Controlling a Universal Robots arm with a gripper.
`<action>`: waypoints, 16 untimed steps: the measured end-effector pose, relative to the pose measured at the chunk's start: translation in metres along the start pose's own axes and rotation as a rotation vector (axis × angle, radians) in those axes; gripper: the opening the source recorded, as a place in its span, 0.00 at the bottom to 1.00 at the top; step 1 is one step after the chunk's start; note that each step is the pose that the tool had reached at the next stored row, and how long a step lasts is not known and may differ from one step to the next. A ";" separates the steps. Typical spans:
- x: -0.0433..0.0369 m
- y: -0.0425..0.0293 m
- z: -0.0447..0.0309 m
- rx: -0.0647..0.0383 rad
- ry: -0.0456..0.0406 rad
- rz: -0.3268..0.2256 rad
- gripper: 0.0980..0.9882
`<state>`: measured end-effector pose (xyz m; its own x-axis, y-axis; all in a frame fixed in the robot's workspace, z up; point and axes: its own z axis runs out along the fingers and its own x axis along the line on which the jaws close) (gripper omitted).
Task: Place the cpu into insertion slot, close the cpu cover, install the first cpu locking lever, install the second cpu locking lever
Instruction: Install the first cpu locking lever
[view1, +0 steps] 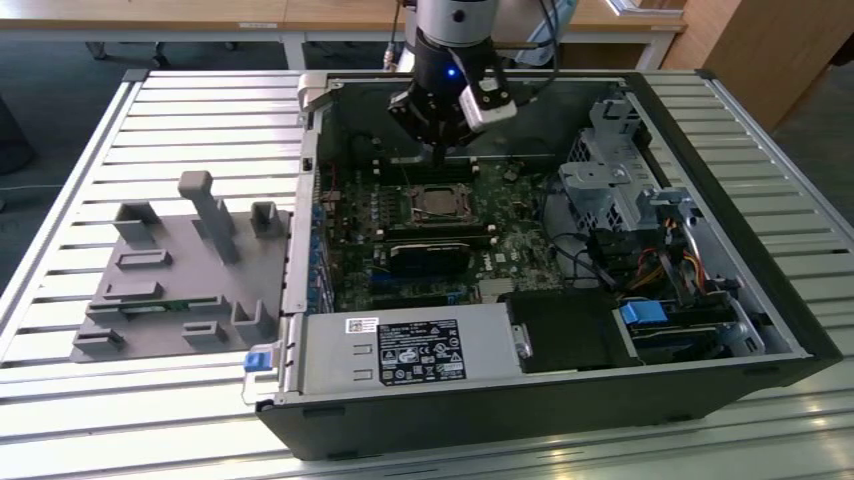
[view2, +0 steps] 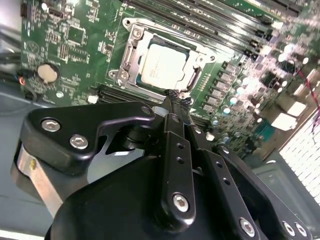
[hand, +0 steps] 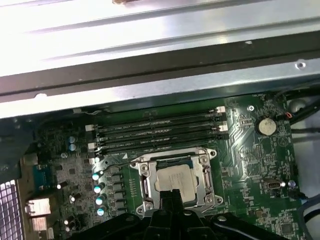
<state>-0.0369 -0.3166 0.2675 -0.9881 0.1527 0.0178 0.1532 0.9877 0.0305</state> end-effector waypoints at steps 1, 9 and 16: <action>0.0000 0.0000 0.0000 0.000 0.0005 -0.016 0.01; 0.0000 0.0000 0.0000 0.003 0.0043 -0.150 0.01; 0.0148 -0.0023 0.0005 0.001 -0.0206 -0.164 0.01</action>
<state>-0.0519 -0.3166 0.2671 -0.9999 -0.0099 -0.0078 -0.0101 0.9995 0.0307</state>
